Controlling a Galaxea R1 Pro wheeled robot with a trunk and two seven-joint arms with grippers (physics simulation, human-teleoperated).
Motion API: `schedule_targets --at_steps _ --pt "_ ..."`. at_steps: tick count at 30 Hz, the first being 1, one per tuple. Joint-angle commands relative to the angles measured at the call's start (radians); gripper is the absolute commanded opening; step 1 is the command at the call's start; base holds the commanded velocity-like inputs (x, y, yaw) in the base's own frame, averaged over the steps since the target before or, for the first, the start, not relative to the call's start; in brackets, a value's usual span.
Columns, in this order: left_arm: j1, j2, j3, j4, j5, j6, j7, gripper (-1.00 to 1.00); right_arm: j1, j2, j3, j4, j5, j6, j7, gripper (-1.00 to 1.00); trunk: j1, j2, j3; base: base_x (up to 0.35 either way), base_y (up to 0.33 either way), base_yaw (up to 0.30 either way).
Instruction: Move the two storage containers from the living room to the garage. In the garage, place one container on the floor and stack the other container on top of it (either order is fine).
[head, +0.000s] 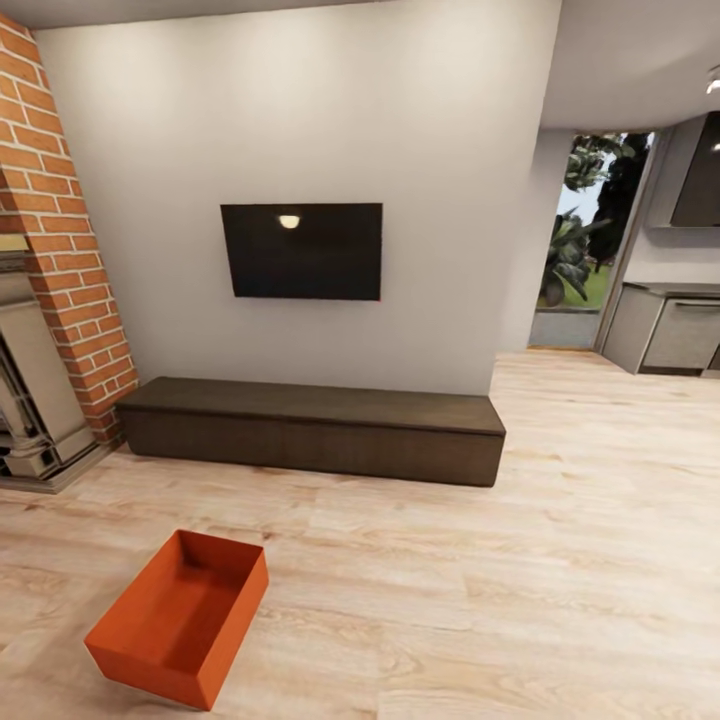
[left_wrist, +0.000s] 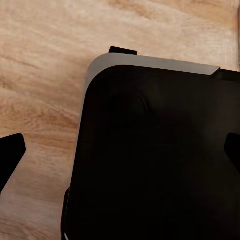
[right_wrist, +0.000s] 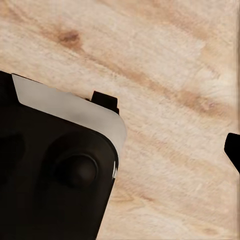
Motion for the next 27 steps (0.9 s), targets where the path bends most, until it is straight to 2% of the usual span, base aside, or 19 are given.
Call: schedule_targets --at_steps 1,27 --pt "0.000 0.000 0.000 0.000 0.004 -0.002 0.001 1.00 -0.001 0.000 0.009 0.002 -0.009 -0.005 -0.001 1.00 0.001 0.000 -0.001 0.302 0.000 0.000" --pt "0.000 0.000 0.000 0.000 0.004 -0.003 0.001 1.00 -0.001 0.000 0.009 0.002 0.001 -0.004 -0.001 1.00 0.001 0.000 -0.001 0.301 0.000 0.000"
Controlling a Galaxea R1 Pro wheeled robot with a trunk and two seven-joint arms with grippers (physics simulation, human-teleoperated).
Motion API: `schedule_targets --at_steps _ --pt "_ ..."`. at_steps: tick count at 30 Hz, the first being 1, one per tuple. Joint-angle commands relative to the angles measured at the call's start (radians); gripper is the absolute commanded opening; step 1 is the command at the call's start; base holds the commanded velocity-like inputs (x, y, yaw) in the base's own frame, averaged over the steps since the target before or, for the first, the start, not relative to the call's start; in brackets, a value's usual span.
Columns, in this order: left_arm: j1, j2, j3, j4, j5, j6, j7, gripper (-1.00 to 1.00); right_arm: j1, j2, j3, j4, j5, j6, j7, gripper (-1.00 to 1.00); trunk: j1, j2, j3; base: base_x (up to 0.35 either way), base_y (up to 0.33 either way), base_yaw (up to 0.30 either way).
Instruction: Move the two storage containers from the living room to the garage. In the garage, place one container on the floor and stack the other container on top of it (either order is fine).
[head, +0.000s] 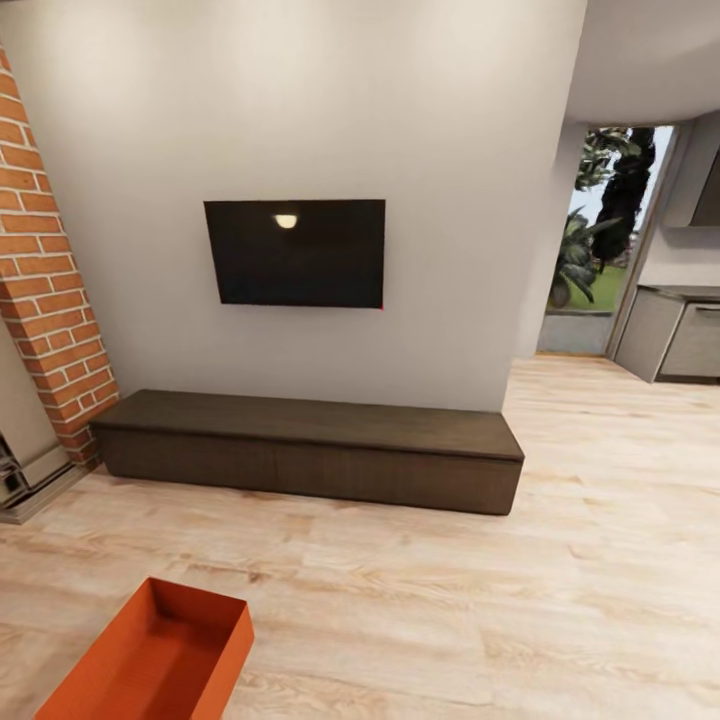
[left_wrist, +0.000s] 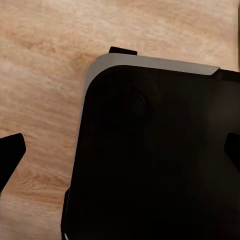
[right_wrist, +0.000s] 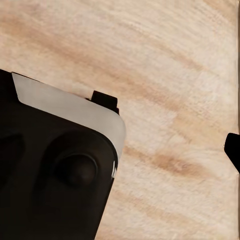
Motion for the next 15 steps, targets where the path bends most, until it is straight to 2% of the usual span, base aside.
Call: schedule_targets --at_steps 1,15 --pt "0.000 0.000 0.000 0.000 0.004 -0.002 0.001 1.00 -0.001 0.000 0.009 0.002 -0.009 -0.005 -0.001 1.00 0.001 0.000 -0.001 0.301 0.000 0.000" --pt "0.000 0.000 0.000 0.000 0.004 -0.002 0.001 1.00 -0.001 0.001 0.009 0.002 -0.009 -0.007 0.002 1.00 0.001 0.000 -0.001 0.301 0.000 0.000"
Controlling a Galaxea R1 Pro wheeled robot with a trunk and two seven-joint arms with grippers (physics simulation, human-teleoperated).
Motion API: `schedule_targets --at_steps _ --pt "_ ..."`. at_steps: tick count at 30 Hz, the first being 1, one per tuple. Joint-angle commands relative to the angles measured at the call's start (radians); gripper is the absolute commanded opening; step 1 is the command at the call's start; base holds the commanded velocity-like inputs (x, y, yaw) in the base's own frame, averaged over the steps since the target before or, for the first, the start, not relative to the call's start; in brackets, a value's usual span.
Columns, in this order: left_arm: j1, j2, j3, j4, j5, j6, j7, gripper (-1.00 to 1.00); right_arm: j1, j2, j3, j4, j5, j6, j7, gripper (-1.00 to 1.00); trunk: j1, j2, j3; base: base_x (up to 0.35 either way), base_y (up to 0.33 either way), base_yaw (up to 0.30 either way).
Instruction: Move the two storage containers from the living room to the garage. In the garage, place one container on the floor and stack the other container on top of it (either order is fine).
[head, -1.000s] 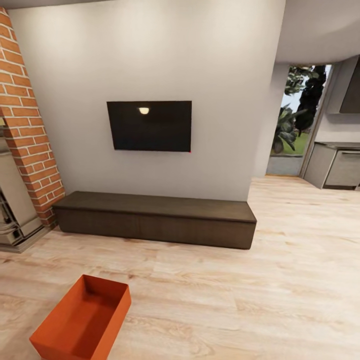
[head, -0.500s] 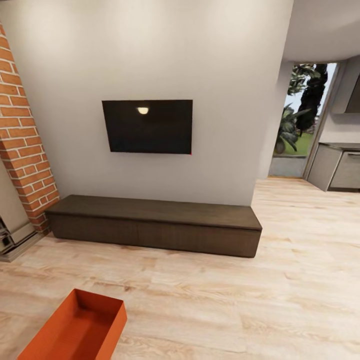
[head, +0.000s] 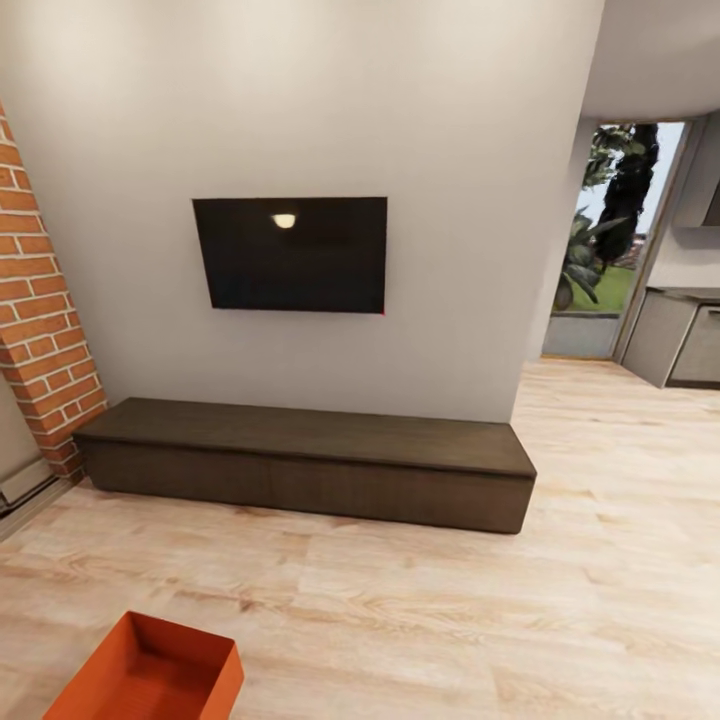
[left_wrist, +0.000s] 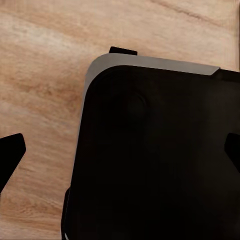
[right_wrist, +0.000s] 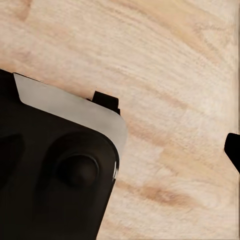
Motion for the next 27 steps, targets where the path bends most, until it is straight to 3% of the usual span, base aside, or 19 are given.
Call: schedule_targets --at_steps 1,22,27 --pt "0.000 0.000 0.000 0.000 0.004 -0.002 0.001 1.00 -0.001 0.000 0.009 0.002 -0.009 -0.005 -0.001 1.00 0.001 0.000 -0.001 0.302 0.000 0.000" --pt "0.000 0.000 0.000 0.000 0.004 -0.002 0.001 1.00 -0.001 0.001 0.009 0.002 -0.010 -0.004 0.000 1.00 0.001 0.000 -0.001 0.301 0.000 0.000" --pt "0.000 0.000 -0.001 0.000 0.003 -0.004 0.001 1.00 -0.001 0.000 0.009 0.002 -0.011 -0.004 0.001 1.00 0.001 0.000 -0.001 0.183 0.000 0.138"
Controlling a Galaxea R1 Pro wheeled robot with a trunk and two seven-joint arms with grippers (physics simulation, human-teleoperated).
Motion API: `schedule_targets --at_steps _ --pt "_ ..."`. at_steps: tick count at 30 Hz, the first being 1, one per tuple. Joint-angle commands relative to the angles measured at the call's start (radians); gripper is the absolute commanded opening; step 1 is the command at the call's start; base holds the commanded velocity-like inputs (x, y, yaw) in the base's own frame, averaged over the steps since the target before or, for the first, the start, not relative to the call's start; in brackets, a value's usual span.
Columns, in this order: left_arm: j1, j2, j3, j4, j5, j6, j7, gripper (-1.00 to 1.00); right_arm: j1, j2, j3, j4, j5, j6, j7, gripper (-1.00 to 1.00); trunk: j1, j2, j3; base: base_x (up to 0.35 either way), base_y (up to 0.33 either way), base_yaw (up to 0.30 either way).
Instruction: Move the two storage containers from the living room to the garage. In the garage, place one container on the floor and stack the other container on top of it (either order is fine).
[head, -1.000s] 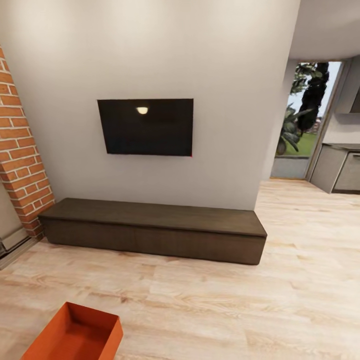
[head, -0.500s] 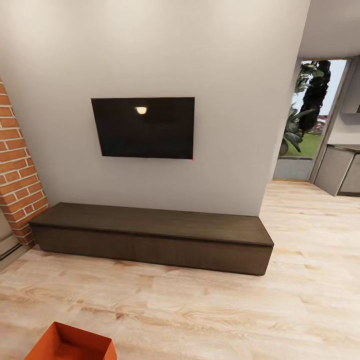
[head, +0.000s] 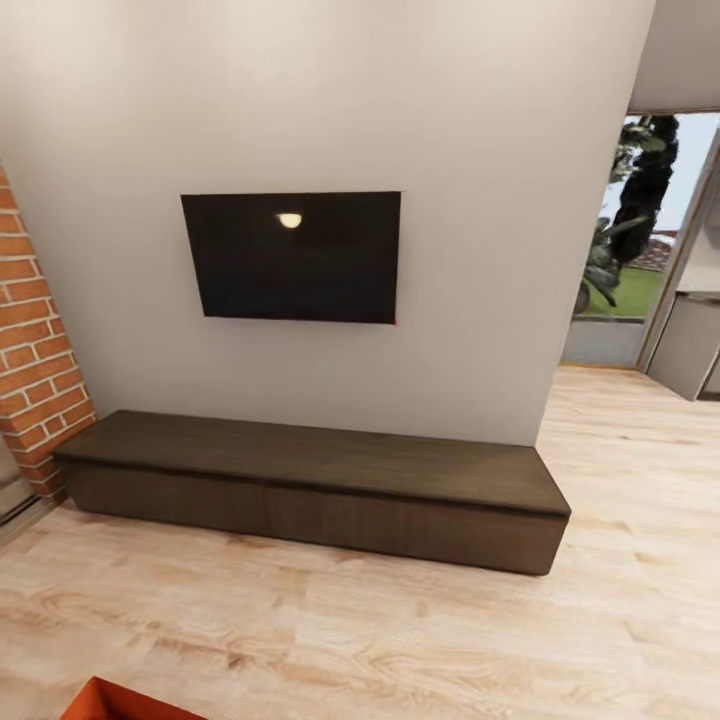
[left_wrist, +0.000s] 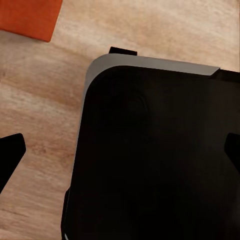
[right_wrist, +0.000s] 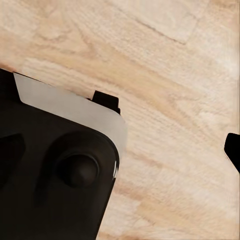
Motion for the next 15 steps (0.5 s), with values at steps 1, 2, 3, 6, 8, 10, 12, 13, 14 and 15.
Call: schedule_targets --at_steps 1,2,3,6,8,10,12,13,14,15 --pt "0.000 0.000 0.000 0.000 0.004 -0.002 0.001 1.00 -0.001 0.000 0.009 0.002 -0.009 -0.005 -0.001 1.00 0.000 -0.001 -0.001 0.059 0.000 0.233" --pt "0.000 0.000 0.000 0.000 0.004 -0.002 0.001 1.00 -0.001 0.000 0.009 0.002 -0.009 -0.005 -0.001 1.00 0.000 -0.001 -0.001 0.038 0.000 0.246" --pt "0.000 0.000 0.000 0.000 0.004 -0.002 0.001 1.00 -0.001 0.000 0.009 0.002 -0.009 -0.005 -0.001 1.00 0.000 -0.001 -0.001 0.030 0.000 0.250" --pt "0.000 0.000 -0.001 0.000 0.004 -0.002 0.001 1.00 -0.001 0.000 0.009 0.002 -0.009 -0.005 -0.001 1.00 0.000 -0.001 -0.001 0.011 0.000 0.262" --pt "0.000 0.000 0.000 0.000 0.004 -0.002 0.001 1.00 -0.001 0.000 0.009 0.002 -0.009 -0.005 -0.001 1.00 0.000 -0.001 -0.001 0.003 0.000 0.267" --pt "0.000 0.000 0.000 0.000 0.004 -0.002 0.001 1.00 -0.001 0.000 0.009 0.002 -0.010 -0.005 -0.001 1.00 0.000 -0.001 -0.001 0.001 0.000 0.268" --pt "0.000 0.000 0.000 0.000 0.004 -0.002 0.001 1.00 -0.001 0.000 0.009 0.002 -0.010 -0.005 -0.001 1.00 0.000 -0.001 -0.001 0.000 0.000 0.269" --pt "0.000 0.000 0.000 0.000 0.004 -0.002 0.001 1.00 -0.001 0.000 0.009 0.002 -0.010 -0.005 -0.001 1.00 0.000 -0.001 -0.001 0.000 0.000 0.269" --pt "0.000 0.000 0.000 0.000 0.004 -0.002 0.001 1.00 -0.001 0.000 0.009 0.002 -0.010 -0.005 -0.001 1.00 0.000 -0.001 -0.001 0.000 0.000 0.269" --pt "0.000 0.000 0.000 0.000 0.004 -0.002 0.001 1.00 -0.001 0.000 0.009 0.002 -0.010 -0.005 -0.001 1.00 0.000 -0.001 -0.001 0.000 0.000 0.269"
